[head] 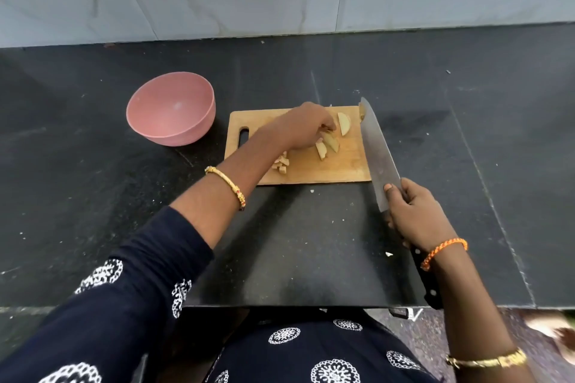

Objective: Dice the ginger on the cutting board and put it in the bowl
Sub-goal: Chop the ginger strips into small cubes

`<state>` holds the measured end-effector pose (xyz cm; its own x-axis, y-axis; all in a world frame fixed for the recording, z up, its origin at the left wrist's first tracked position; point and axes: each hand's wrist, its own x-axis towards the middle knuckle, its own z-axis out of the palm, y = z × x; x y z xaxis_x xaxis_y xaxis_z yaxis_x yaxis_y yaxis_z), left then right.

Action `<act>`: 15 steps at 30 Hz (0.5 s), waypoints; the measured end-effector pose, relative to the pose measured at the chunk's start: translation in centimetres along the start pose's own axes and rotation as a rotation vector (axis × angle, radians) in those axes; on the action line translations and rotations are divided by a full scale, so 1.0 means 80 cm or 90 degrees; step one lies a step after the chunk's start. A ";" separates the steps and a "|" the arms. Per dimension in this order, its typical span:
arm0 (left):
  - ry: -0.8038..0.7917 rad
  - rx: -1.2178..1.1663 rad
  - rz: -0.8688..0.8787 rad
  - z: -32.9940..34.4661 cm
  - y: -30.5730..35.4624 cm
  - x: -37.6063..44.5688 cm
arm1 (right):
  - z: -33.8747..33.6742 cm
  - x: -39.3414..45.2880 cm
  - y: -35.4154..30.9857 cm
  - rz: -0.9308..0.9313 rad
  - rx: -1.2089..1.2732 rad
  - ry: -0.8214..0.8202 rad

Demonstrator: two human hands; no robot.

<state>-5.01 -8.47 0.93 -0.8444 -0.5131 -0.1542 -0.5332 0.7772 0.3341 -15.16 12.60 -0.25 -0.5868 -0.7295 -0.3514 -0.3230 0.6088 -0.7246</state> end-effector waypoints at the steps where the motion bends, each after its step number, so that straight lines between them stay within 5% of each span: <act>1: -0.018 0.024 0.006 -0.002 0.002 0.005 | 0.000 0.001 -0.001 0.003 0.006 -0.006; 6: -0.056 0.108 0.026 -0.007 0.012 0.018 | 0.001 0.003 -0.002 0.012 0.005 -0.029; 15: 0.163 0.029 -0.152 0.035 0.019 -0.006 | 0.027 -0.004 0.009 -0.010 -0.008 -0.013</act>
<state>-5.60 -6.01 -1.11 -0.6581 -0.7527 0.0175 -0.7209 0.6367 0.2737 -13.62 12.59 -1.90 -0.5668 -0.7447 -0.3523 -0.3406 0.6012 -0.7229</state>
